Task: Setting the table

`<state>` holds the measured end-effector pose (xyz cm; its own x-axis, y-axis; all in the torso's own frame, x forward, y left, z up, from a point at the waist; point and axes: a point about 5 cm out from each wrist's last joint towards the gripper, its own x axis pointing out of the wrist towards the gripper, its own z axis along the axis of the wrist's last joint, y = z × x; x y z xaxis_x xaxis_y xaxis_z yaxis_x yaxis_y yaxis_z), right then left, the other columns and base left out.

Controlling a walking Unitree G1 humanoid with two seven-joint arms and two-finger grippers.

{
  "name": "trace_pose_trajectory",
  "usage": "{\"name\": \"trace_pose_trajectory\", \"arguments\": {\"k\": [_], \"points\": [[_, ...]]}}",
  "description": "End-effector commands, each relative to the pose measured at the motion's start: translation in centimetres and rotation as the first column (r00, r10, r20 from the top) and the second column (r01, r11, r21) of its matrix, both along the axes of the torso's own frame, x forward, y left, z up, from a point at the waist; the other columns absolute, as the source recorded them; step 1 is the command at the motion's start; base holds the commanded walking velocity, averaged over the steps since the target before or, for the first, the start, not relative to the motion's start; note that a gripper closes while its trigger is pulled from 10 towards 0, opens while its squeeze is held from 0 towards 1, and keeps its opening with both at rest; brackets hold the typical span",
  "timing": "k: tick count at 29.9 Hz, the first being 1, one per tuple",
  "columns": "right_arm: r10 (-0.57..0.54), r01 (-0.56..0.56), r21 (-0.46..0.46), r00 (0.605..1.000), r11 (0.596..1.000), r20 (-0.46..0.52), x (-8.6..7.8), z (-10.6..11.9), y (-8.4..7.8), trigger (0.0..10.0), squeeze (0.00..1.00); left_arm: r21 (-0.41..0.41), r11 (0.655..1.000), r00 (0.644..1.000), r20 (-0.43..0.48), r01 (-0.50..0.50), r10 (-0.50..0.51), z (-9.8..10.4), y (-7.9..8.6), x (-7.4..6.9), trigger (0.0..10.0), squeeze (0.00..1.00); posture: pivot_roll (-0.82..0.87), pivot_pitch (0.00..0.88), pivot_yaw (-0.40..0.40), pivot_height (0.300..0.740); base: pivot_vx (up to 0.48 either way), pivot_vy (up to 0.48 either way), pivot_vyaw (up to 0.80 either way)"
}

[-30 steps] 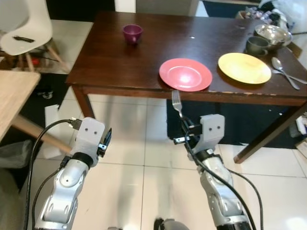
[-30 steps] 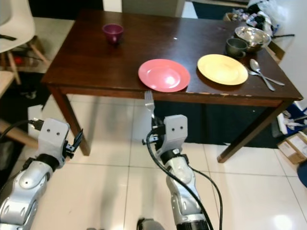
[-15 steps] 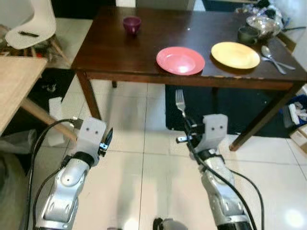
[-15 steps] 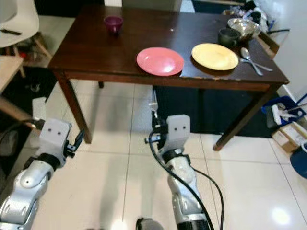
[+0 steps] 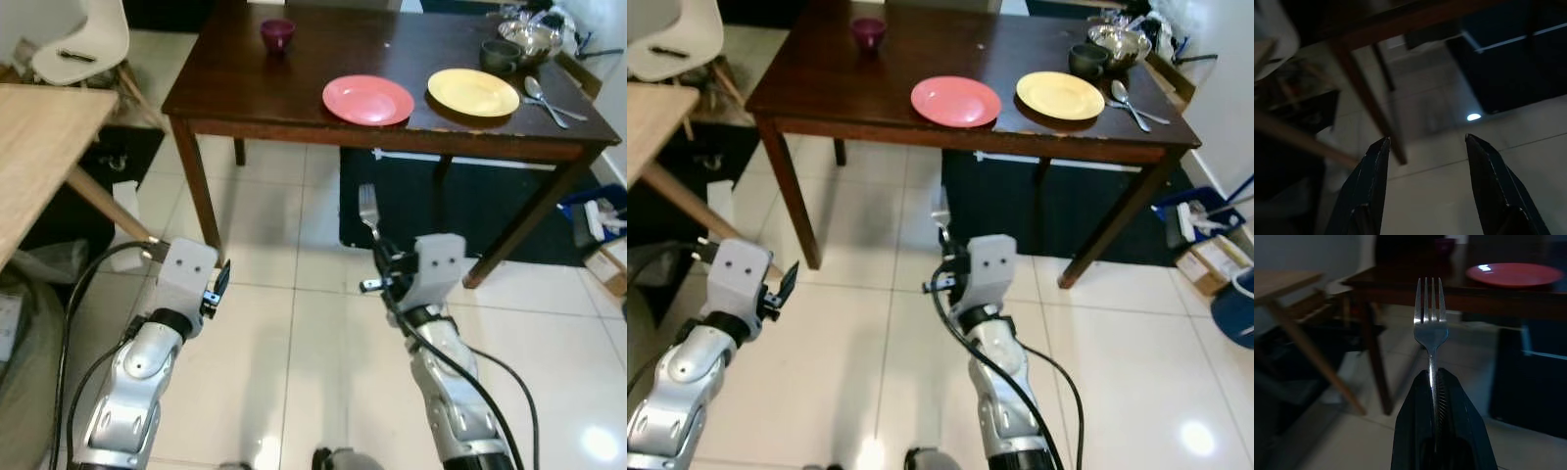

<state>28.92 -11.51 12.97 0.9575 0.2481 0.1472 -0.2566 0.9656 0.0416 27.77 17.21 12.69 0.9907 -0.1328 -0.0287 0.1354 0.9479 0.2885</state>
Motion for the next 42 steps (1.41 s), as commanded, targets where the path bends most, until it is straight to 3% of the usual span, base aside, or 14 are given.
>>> {"name": "trace_pose_trajectory", "arguments": {"k": [1, 26, 42], "points": [[-0.014, 0.014, 0.012, 1.000, 1.000, -0.004, -0.1, -0.2, -0.3, 10.0, 0.00, -0.003, 1.000, 1.000, -0.017, 0.001, -0.001, -0.4, -0.1, -0.2, 10.0, 0.00, -0.06, 0.034, 0.046, 0.740, 0.000, 0.000, 0.00], [-0.003, 0.002, 0.028, 1.000, 1.000, 0.005, -0.1, 0.1, -0.3, 10.0, 0.00, -0.017, 1.000, 0.999, -0.033, 0.008, -0.008, -0.6, -0.4, -0.3, 10.0, 0.00, -0.07, 0.038, 0.043, 0.740, 0.000, 0.000, 0.00], [0.010, -0.011, 0.033, 0.999, 0.999, 0.039, 0.1, 1.1, -0.2, 10.0, 0.00, -0.016, 1.000, 1.000, -0.017, -0.009, 0.009, -0.2, -0.2, -0.1, 10.0, 0.00, -0.06, 0.039, 0.041, 0.740, 0.000, 0.000, 0.78]]}}
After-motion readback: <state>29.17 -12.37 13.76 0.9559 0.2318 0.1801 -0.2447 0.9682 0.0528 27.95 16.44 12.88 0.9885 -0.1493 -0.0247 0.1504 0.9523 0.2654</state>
